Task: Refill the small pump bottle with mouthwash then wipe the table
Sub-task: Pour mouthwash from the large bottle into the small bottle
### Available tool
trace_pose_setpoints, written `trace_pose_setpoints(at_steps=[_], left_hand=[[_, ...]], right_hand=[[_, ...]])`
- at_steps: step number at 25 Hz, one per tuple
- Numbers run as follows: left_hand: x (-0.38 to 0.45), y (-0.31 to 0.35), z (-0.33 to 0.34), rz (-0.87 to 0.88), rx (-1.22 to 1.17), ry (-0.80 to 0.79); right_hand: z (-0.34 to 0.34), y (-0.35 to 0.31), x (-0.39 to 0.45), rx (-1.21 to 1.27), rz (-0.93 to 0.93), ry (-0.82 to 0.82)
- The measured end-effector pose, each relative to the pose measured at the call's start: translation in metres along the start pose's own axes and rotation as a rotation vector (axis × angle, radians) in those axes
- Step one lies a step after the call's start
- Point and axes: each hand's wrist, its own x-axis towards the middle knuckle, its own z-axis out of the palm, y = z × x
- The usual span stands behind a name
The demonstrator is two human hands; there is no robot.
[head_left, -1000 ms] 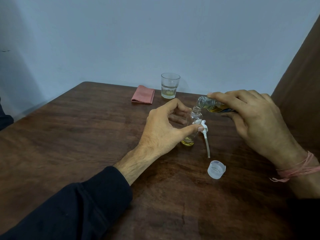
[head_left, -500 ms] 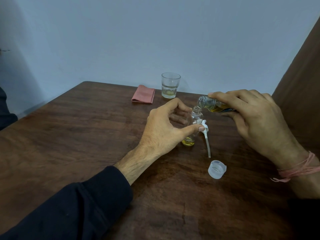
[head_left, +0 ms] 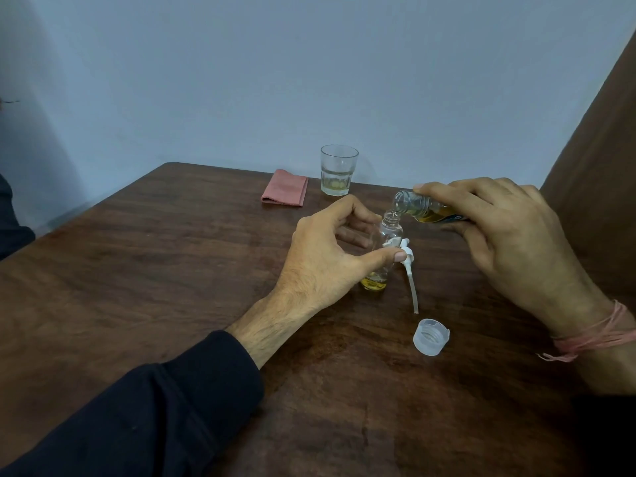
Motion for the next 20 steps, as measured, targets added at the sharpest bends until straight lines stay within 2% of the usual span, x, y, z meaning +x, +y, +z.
trace_pose_setpoints(at_steps=[20], left_hand=[[0.0007, -0.0008, 0.0006, 0.007, -0.011, -0.002]], right_hand=[[0.001, -0.0004, -0.0002, -0.007, -0.003, 0.007]])
